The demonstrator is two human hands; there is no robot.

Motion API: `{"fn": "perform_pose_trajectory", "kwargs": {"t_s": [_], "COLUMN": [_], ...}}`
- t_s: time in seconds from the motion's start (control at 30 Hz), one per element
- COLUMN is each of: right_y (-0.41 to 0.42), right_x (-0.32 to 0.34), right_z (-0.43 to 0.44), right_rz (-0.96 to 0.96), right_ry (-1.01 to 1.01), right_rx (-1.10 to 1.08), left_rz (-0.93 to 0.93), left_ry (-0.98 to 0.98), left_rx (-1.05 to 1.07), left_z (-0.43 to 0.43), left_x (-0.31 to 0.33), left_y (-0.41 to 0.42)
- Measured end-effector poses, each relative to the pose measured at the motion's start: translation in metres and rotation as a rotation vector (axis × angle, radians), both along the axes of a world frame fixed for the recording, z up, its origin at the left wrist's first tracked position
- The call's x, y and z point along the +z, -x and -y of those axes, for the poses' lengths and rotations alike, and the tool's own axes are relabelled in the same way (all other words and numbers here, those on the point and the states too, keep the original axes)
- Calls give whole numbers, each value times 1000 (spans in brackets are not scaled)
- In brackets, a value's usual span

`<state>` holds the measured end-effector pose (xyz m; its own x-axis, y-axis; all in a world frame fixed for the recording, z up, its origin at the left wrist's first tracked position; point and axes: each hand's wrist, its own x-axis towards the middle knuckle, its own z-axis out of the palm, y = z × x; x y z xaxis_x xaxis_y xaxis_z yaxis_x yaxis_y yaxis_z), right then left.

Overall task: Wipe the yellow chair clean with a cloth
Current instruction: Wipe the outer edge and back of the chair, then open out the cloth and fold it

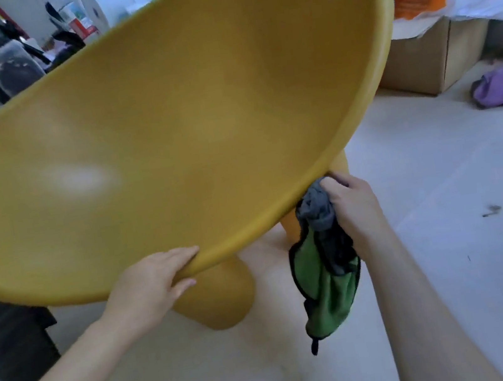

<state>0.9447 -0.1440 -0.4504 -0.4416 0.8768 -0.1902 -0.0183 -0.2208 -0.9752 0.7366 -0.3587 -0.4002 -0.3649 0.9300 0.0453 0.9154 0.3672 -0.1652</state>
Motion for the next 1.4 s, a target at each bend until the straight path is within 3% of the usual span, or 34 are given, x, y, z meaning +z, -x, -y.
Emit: {"fn": "perform_pose_trajectory", "kwargs": {"t_s": [0.1,0.2,0.37,0.57,0.7,0.83,1.0,1.23,1.3,1.33,1.4], "right_y": [1,8,26,48,71,83,75,50,43,39,33], "right_x": [7,14,26,37,29,22,39,101,114,119,126], "right_z": [4,4,-18,-66,-71,-72,-67,-30,-14,-7,4], "right_rz": [99,222,466,713,751,719,514,209,186,169,130], "right_ry": [-55,-94,-248,-366,-511,-710,-612,-344,-313,-295,-239], "right_rx": [85,26,-73,-120,-230,-132,44,188,193,188,188], "left_rz": [-144,-263,-289,-297,-313,-272,-179,242,419,615,1209], "left_ry": [-15,-59,-206,-391,-389,-387,-389,-179,-262,-358,-524], "left_rx": [-135,-256,-378,-344,-267,-210,-91,378,414,392,241], "left_z": [5,4,-7,-43,-69,-84,-85,-114,-120,-118,-103], "left_x": [-12,-14,-27,-47,-49,-46,-44,0,15,24,42], "left_y": [9,16,18,10,17,31,53,62,48,37,1]}}
